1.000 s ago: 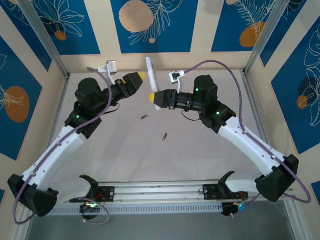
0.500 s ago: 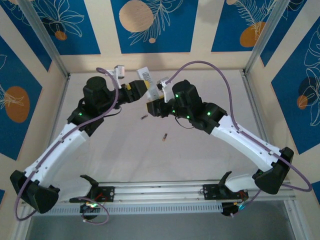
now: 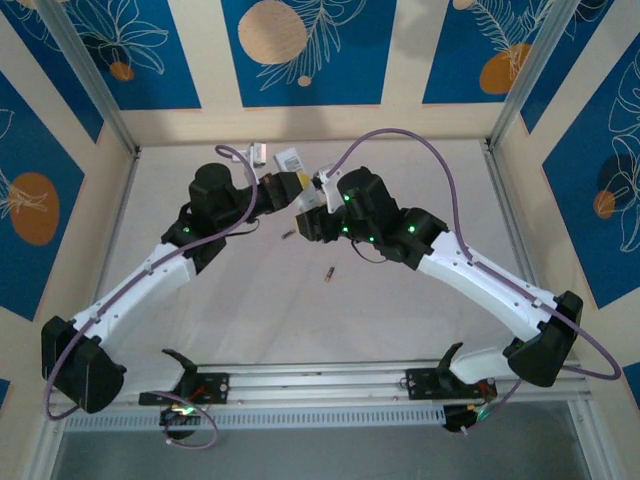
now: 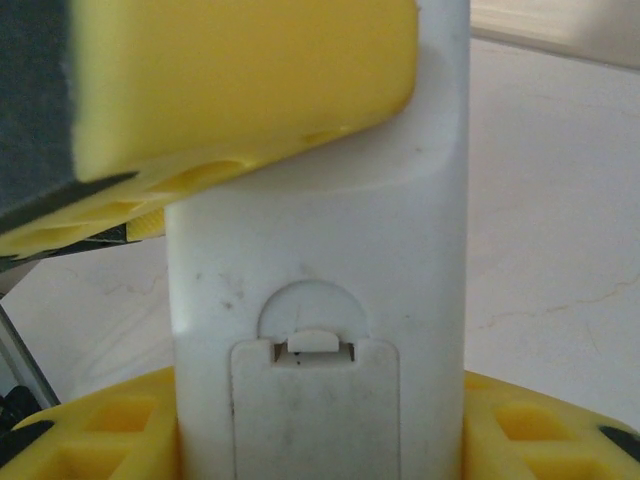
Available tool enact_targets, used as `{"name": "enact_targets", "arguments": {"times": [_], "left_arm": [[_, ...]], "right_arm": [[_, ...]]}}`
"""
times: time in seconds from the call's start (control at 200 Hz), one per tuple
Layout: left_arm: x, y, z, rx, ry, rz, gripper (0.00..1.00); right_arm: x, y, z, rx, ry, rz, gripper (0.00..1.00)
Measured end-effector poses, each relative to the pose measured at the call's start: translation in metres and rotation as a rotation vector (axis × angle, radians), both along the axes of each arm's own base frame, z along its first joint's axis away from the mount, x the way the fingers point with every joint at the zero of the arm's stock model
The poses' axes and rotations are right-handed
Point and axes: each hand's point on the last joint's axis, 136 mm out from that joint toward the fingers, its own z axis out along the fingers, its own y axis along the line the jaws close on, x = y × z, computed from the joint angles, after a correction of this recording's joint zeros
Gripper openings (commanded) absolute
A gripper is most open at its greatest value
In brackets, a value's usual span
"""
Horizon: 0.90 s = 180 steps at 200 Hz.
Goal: Load the batteries into the remote control
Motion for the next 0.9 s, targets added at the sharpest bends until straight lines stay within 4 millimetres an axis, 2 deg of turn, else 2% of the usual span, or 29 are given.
{"name": "enact_targets", "arguments": {"times": [0.07, 0.145, 0.33, 0.405, 0.475, 0.6, 0.67, 0.9], "left_arm": [[-0.001, 0.002, 0.001, 0.026, -0.047, 0.006, 0.0], [-0.001, 0.006, 0.005, 0.072, -0.129, 0.025, 0.0], [-0.005, 0.014, 0.015, 0.204, -0.358, 0.038, 0.0], [-0.005, 0.014, 0.016, 0.239, -0.415, 0.034, 0.0], [-0.005, 0.014, 0.014, 0.26, -0.451, 0.031, 0.0], [-0.007, 0.011, 0.009, 0.269, -0.496, 0.013, 0.0], [-0.008, 0.009, 0.007, 0.266, -0.514, 0.005, 0.0], [-0.008, 0.008, 0.003, 0.255, -0.533, 0.005, 0.0]], "right_arm": [[0.002, -0.001, 0.004, 0.042, 0.025, -0.008, 0.73], [0.004, -0.01, 0.011, 0.09, 0.057, -0.035, 0.75], [0.013, -0.06, 0.034, 0.295, 0.23, -0.247, 0.76], [0.011, -0.071, 0.036, 0.382, 0.314, -0.304, 0.77], [0.003, -0.069, 0.03, 0.44, 0.402, -0.311, 0.79], [-0.007, -0.055, 0.004, 0.509, 0.572, -0.305, 0.9], [-0.009, -0.045, -0.007, 0.53, 0.643, -0.294, 0.92], [-0.006, -0.022, 0.0, 0.607, 0.704, -0.229, 0.92]]}}
